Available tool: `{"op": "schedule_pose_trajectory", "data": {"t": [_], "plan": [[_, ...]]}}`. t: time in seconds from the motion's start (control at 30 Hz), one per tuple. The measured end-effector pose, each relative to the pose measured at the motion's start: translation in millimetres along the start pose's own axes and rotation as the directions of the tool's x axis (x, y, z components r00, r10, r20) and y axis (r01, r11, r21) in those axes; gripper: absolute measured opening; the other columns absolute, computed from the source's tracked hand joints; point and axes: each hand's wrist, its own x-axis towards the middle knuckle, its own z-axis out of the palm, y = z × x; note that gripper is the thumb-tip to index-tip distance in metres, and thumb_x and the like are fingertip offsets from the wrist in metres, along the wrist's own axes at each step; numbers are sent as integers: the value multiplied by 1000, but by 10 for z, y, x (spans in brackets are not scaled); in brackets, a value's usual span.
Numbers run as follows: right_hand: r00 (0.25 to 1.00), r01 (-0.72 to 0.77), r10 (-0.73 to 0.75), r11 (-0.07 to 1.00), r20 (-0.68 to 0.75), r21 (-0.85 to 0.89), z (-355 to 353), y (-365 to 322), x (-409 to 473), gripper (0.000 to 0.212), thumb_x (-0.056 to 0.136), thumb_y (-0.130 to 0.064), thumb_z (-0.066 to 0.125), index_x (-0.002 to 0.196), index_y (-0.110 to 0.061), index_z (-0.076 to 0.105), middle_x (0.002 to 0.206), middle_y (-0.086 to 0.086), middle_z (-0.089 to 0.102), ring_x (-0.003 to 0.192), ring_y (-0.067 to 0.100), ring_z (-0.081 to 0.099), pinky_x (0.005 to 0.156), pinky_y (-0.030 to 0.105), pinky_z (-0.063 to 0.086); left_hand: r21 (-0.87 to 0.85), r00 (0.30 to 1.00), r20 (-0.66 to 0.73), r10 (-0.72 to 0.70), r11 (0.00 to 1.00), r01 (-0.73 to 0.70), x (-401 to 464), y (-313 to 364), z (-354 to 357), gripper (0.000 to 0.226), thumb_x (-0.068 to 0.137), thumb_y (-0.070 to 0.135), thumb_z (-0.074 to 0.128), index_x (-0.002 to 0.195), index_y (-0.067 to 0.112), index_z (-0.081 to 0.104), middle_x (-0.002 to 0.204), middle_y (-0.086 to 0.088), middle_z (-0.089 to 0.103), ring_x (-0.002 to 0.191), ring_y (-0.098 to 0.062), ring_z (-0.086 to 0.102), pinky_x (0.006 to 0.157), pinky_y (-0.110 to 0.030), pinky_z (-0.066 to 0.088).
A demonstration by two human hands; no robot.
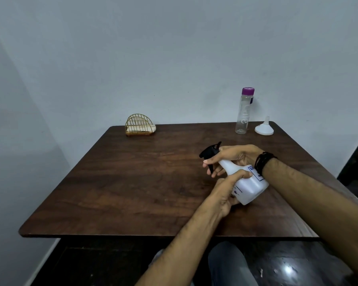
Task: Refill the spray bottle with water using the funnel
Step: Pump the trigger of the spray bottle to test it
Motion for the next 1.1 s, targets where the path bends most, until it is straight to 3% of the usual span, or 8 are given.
{"op": "schedule_pose_trajectory", "data": {"t": [0.13, 0.23, 0.3, 0.47, 0.53, 0.7, 0.93, 1.1], "plan": [[988, -53, 49, 998, -144, -25, 64, 43, -17, 32, 91, -29, 72, 106, -1, 65, 85, 14, 71, 85, 28, 70, 76, 33, 59, -5, 1000, 6, 9, 1000, -9, -34, -48, 29, 48, 72, 32, 85, 113, 9, 73, 113, -13, 75, 99, -25, 71, 91, -45, 57], [969, -69, 62, 997, -240, -21, 72, 75, -14, 36, 90, -32, 73, 113, -6, 64, 72, 8, 68, 71, 22, 67, 69, 34, 58, -2, 1000, 15, 12, 1000, -12, -55, -57, 29, 54, 73, 33, 87, 118, 6, 73, 115, -15, 75, 99, -25, 71, 88, -42, 58], [967, -74, 70, 997, -247, -7, 77, 73, -30, 34, 90, -33, 72, 109, -6, 64, 71, 8, 68, 69, 21, 66, 67, 33, 57, 2, 1000, 19, 10, 1000, -10, -76, -47, 33, 53, 74, 32, 86, 118, 5, 72, 115, -15, 74, 96, -24, 71, 85, -40, 59], [984, -69, 59, 996, -166, -55, 64, 52, -80, 40, 95, -38, 65, 112, -1, 66, 102, 16, 76, 91, 25, 70, 75, 34, 60, 9, 1000, 18, 7, 1000, -7, -95, -51, 75, 57, 68, 32, 88, 116, 6, 73, 114, -15, 75, 99, -25, 71, 93, -45, 56], [982, -65, 50, 995, -181, -80, 56, 60, -85, 38, 94, -38, 66, 106, -2, 67, 96, 15, 76, 84, 23, 70, 83, 40, 58, 20, 1000, 15, 13, 1000, -13, -95, -55, 95, 67, 58, 36, 90, 115, 7, 73, 113, -14, 75, 106, -28, 72, 94, -47, 57], [970, -120, 105, 991, -220, -59, 25, 106, -122, 38, 86, -46, 73, 85, -10, 60, 70, 4, 65, 62, 16, 59, 69, 32, 52, 31, 999, 36, 11, 999, -12, -111, -74, 141, 63, 63, 35, 89, 117, 6, 72, 114, -15, 75, 98, -25, 71, 89, -44, 58], [993, -68, 66, 998, -97, -15, 7, 128, -213, 45, 96, -40, 61, 121, -2, 64, 114, 13, 74, 109, 26, 68, 94, 38, 53, 57, 999, 22, 30, 998, -31, -110, -93, 183, 76, 49, 35, 89, 117, 6, 72, 113, -16, 75, 97, -25, 71, 93, -46, 56], [996, -66, 69, 997, -64, 47, -11, 108, -245, 49, 94, -38, 65, 124, 2, 63, 118, 18, 72, 98, 23, 72, 73, 33, 60, 8, 1000, -15, 20, 1000, -19, -95, -70, 215, 67, 48, 30, 90, 109, 8, 75, 109, -14, 77, 108, -31, 72, 91, -45, 57]]}}
